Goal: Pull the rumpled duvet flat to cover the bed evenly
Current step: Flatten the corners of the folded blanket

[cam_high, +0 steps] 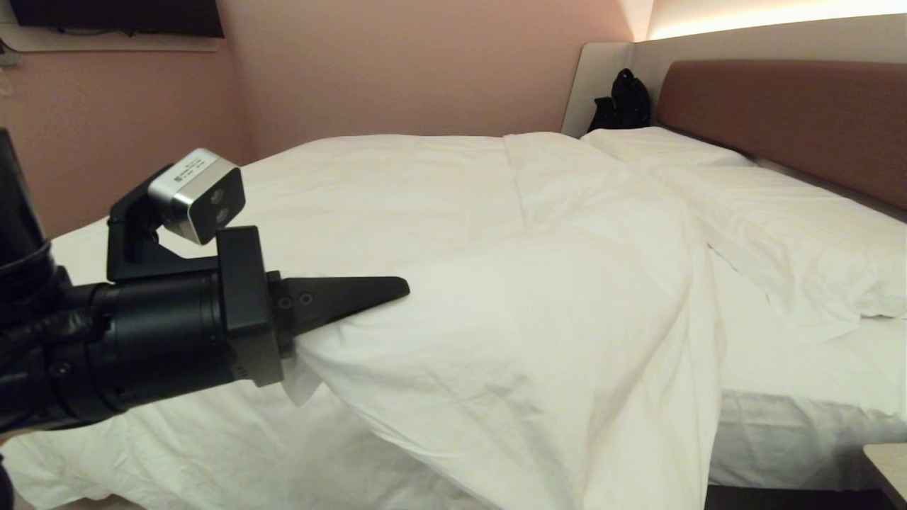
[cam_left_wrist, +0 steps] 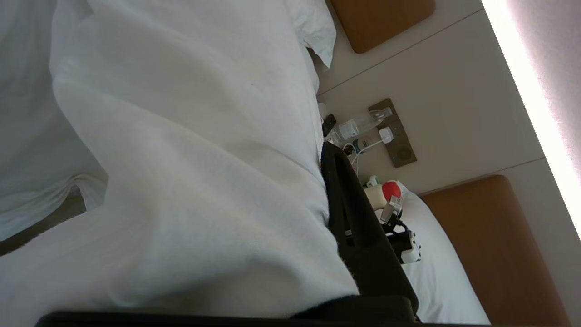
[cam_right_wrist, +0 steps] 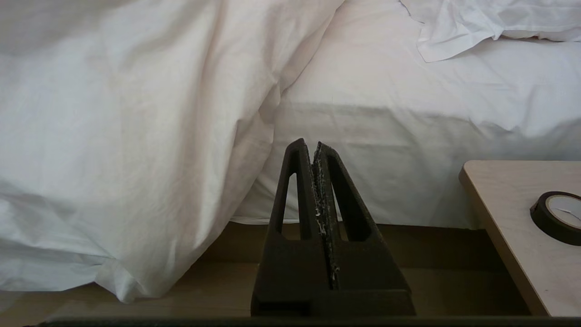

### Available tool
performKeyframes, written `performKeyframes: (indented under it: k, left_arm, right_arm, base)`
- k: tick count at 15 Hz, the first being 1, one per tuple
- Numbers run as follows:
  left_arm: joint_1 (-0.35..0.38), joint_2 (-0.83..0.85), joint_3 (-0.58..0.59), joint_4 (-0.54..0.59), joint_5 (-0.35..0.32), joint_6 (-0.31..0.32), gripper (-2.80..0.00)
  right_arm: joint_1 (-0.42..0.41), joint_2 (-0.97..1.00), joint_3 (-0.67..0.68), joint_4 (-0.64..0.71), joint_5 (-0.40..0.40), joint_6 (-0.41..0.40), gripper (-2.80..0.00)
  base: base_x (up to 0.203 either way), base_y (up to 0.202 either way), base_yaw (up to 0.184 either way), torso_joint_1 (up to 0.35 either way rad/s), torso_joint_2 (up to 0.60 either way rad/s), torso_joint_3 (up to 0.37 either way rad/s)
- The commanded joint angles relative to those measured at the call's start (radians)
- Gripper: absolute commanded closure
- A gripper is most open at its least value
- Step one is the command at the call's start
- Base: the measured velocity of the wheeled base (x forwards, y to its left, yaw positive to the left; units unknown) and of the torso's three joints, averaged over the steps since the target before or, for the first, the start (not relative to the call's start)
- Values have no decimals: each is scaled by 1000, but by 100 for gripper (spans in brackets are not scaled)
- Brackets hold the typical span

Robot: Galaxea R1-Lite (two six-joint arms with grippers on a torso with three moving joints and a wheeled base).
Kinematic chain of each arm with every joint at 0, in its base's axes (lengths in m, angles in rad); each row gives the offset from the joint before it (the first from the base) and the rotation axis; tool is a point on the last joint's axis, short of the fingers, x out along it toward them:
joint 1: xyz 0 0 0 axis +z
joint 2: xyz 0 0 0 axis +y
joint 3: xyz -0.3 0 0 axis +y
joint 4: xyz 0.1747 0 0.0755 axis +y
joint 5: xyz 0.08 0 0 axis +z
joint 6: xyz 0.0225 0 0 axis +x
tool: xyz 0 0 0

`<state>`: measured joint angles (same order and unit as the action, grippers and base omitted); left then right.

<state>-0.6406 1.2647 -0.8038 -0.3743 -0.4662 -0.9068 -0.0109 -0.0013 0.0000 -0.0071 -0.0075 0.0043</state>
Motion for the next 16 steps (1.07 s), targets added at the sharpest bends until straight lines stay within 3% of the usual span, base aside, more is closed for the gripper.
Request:
performKeyframes:
  k: [1, 10, 16]
  left_arm:
    - [-13, 5, -3, -2, 0, -6, 0]
    - [-14, 58, -57, -2, 0, -6, 0]
    - [-43, 221, -236, -1, 4, -9, 0]
  right_arm:
    - [0, 1, 0, -1, 0, 0, 0]
    - [0, 1, 0, 1, -5, -15, 0]
    - [0, 1, 0, 1, -5, -14, 0]
  base:
    - [0, 0, 0, 0, 0, 0]
    - [0, 0, 0, 0, 0, 0]
    - [0, 0, 0, 0, 0, 0]
